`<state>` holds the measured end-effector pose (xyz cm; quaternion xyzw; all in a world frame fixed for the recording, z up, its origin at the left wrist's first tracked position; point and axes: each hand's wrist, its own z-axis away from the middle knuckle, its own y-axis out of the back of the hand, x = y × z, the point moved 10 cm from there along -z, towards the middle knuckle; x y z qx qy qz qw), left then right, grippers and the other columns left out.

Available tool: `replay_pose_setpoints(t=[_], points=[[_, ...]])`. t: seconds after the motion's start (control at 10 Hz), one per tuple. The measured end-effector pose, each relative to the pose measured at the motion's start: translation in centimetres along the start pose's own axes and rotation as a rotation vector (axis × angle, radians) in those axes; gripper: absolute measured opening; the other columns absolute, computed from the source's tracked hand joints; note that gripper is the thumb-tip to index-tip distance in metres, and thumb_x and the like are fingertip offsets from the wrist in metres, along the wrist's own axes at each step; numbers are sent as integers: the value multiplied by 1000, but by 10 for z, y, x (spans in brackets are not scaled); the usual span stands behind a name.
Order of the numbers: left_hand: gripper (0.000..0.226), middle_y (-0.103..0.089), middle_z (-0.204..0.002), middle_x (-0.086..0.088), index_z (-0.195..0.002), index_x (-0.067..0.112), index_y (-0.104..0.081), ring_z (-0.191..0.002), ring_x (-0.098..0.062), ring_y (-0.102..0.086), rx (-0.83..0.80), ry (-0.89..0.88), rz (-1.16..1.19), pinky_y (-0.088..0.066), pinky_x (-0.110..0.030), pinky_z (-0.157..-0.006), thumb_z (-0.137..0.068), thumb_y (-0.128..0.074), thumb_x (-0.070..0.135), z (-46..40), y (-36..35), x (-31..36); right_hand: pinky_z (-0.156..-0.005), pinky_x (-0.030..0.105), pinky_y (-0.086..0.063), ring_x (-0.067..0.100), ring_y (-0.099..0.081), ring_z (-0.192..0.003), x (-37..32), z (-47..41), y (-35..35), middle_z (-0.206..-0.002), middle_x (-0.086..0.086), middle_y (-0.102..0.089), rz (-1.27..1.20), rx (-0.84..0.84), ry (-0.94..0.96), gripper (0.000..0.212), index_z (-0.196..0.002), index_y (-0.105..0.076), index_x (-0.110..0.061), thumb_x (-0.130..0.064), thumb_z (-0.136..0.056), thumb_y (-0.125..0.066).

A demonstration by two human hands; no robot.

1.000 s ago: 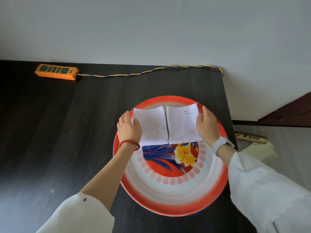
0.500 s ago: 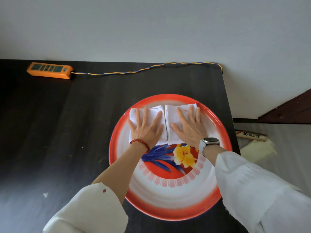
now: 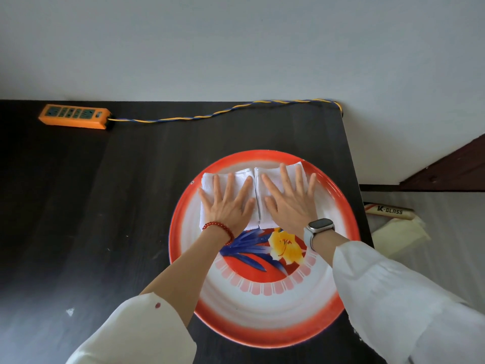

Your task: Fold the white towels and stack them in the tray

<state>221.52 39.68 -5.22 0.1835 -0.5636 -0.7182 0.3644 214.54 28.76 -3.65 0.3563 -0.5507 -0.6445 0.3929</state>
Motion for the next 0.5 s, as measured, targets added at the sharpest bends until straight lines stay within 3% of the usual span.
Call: replay_pose_setpoints(t=[0.1, 0.2, 0.4, 0.5], points=[[52, 6, -156, 2, -142, 42, 12, -142, -33, 14, 44, -6, -61, 13, -64, -105, -95, -8, 49, 3, 7, 2, -111, 59, -6, 40, -11, -141, -17, 2, 3, -154, 12, -19, 38, -8, 115, 57, -146, -16, -28, -42, -91, -9], [54, 10, -156, 2, -142, 38, 17, -142, -32, 16, 32, -19, -62, 11, -63, -107, -95, -6, 50, 0, 4, 3, -113, 53, -1, 36, 4, -142, -22, 1, -4, -157, 5, -1, -20, -58, 143, 71, -147, 0, -24, -45, -80, 12], [56, 16, -155, 1, -144, 33, 18, -142, -31, 18, -42, -3, -83, 7, -62, -109, -96, -7, 49, -3, -8, -1, -110, 61, -4, 37, 1, -142, -21, -3, -20, -157, 5, 1, -47, -100, 61, 64, -146, 6, -31, -48, -85, 8], [55, 15, -156, 1, -143, 36, 17, -142, -31, 17, -55, -10, -73, 7, -62, -109, -96, -8, 48, -4, -4, 2, -111, 59, -3, 34, 5, -143, -19, -4, -13, -157, 2, 6, -93, -129, 57, 53, -146, 8, -31, -43, -96, -7]])
